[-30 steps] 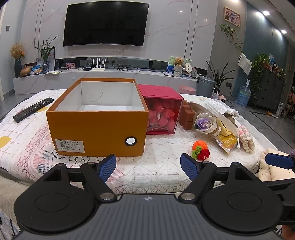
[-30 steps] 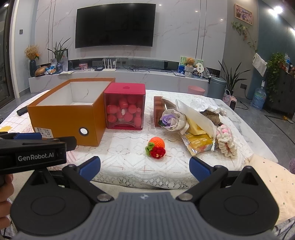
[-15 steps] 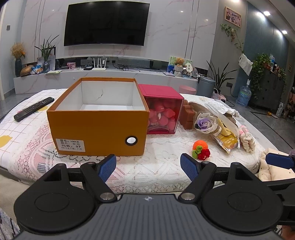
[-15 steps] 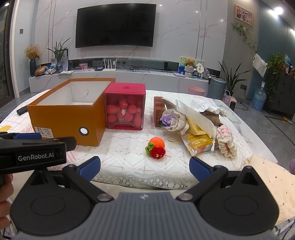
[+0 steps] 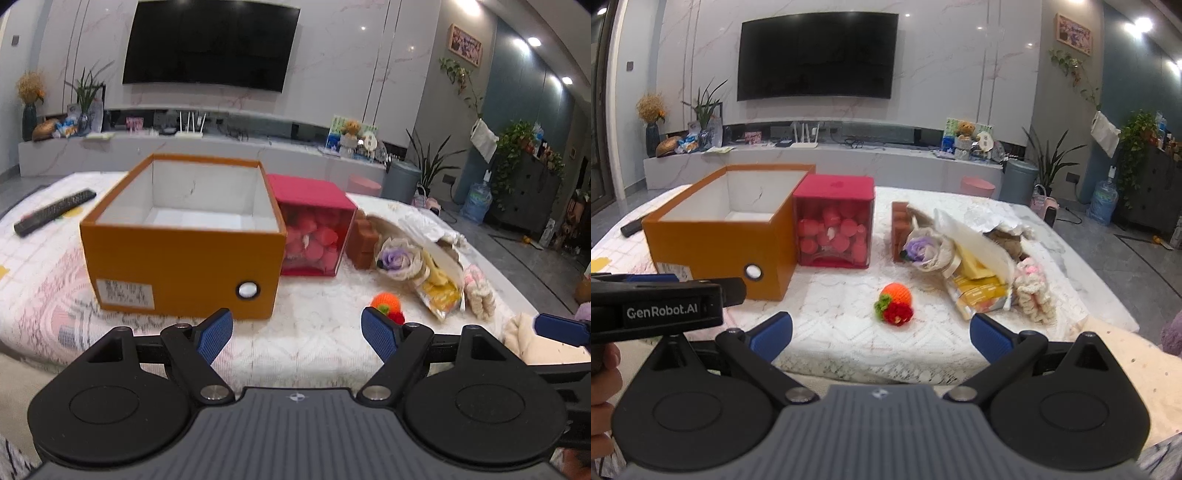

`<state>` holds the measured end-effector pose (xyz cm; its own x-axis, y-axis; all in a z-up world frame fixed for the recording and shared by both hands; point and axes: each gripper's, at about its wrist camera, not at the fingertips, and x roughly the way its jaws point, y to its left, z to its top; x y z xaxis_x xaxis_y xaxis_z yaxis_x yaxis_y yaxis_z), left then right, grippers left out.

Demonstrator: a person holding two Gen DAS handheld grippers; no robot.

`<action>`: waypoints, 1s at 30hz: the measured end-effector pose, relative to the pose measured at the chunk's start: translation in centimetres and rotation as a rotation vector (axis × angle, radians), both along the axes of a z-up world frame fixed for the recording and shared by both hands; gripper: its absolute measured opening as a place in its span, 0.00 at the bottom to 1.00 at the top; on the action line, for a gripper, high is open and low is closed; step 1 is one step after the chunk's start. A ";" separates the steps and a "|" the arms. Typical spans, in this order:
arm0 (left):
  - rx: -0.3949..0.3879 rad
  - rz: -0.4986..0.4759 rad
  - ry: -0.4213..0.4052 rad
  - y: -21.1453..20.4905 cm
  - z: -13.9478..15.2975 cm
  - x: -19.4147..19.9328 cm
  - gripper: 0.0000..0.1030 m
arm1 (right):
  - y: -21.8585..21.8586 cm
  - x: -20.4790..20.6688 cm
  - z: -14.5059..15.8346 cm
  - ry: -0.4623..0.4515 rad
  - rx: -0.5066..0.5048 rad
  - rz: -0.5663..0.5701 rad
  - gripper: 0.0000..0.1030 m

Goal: Organize soft objects
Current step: 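Grasp the crocheted orange fruit with the left gripper while the right gripper grasps the pink crocheted toy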

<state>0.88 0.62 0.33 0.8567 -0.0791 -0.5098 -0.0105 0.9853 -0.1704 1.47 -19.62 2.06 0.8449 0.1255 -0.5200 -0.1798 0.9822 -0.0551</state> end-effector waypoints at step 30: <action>0.119 -0.401 0.080 -10.8 -8.2 12.9 0.92 | -9.8 17.1 1.6 0.038 -0.029 -0.024 0.98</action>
